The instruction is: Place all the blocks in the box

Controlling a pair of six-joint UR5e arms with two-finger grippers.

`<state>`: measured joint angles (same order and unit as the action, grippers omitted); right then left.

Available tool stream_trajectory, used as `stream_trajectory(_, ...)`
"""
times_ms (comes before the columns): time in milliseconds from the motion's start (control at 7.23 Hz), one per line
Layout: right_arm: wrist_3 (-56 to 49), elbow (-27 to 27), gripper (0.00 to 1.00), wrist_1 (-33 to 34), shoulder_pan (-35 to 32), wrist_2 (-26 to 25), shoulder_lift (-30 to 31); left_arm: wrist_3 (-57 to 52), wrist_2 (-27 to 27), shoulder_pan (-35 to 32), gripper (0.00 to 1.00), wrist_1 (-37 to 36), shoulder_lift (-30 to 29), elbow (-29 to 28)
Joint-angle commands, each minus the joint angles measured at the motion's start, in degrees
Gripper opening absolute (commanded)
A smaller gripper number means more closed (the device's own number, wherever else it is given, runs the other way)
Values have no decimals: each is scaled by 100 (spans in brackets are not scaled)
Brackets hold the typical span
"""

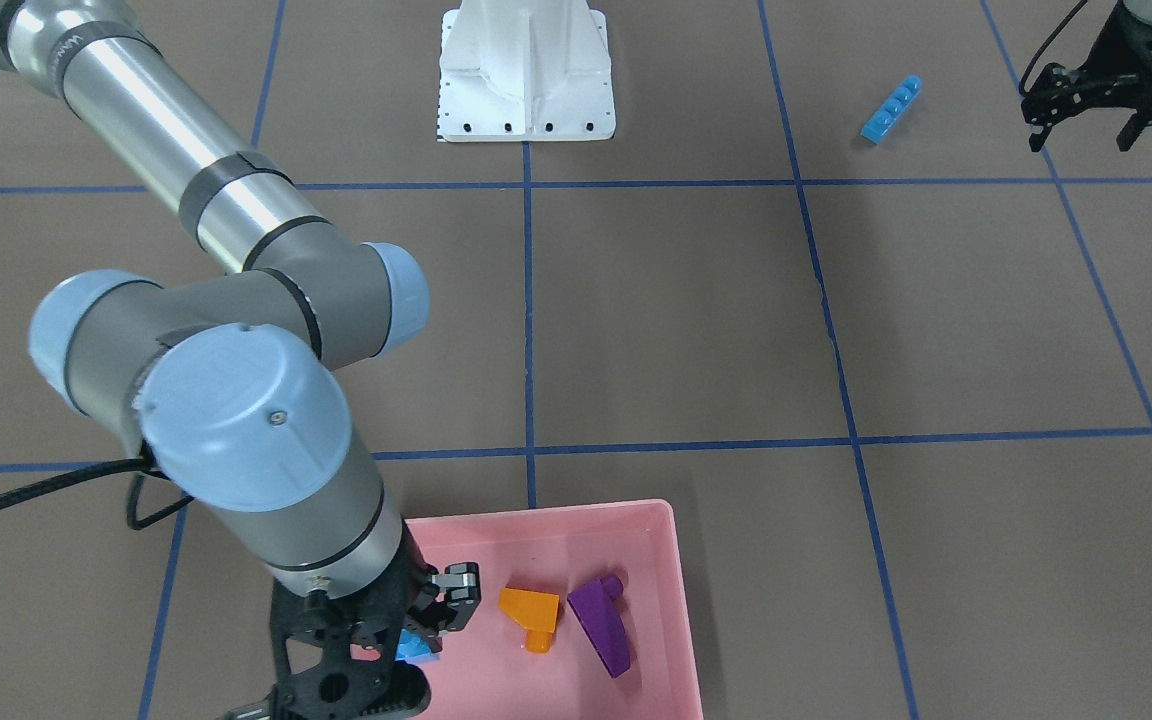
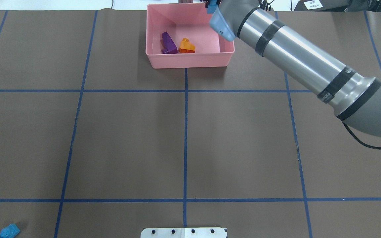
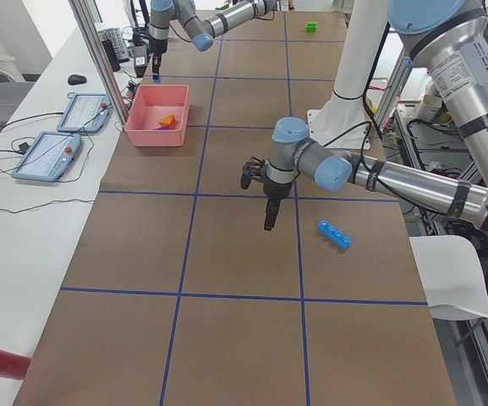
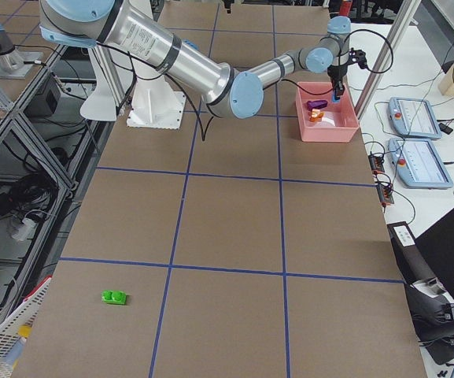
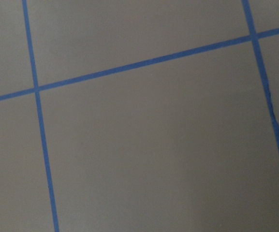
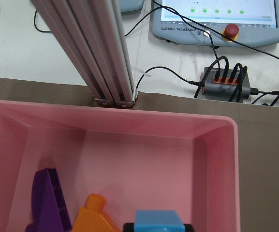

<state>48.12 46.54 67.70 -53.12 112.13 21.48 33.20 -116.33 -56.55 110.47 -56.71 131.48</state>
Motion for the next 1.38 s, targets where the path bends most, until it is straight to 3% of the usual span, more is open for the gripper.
stream_trajectory(0, 128, -136, 0, -318, 284, -594, -12, 20, -354, 134, 100, 1341, 1150, -8)
stream_trajectory(138, 128, -233, 18, -458, 285, -648, -12, 107, -373, 405, 100, 1572, 1310, -17)
stream_trajectory(276, 154, -242, 74, -460, 285, -710, -12, 551, -373, 878, 100, 1705, 1329, -17)
stream_trajectory(415, 250, -234, 98, -460, 276, -710, -12, 1261, -173, 1692, 100, 1941, 1312, -17)
stream_trajectory(691, 400, -199, 99, -434, 189, -623, -47, 2771, 964, 3527, 100, 2503, 1303, -43)
stream_trajectory(829, 444, -59, 99, -233, 14, -222, -48, 3650, 1737, 4572, 100, 2689, 1286, -113)
stream_trajectory(968, 383, 351, 99, 421, -223, 321, -30, 4363, 2424, 5531, 100, 2699, 1164, -200)
stream_trajectory(1106, 296, 825, 99, 1168, -390, 649, 5, 4657, 2735, 5976, 100, 2691, 1015, -245)
stream_trajectory(1244, 95, 1482, 99, 2123, -531, 913, 127, 4652, 2764, 6015, 100, 2699, 1004, -324)
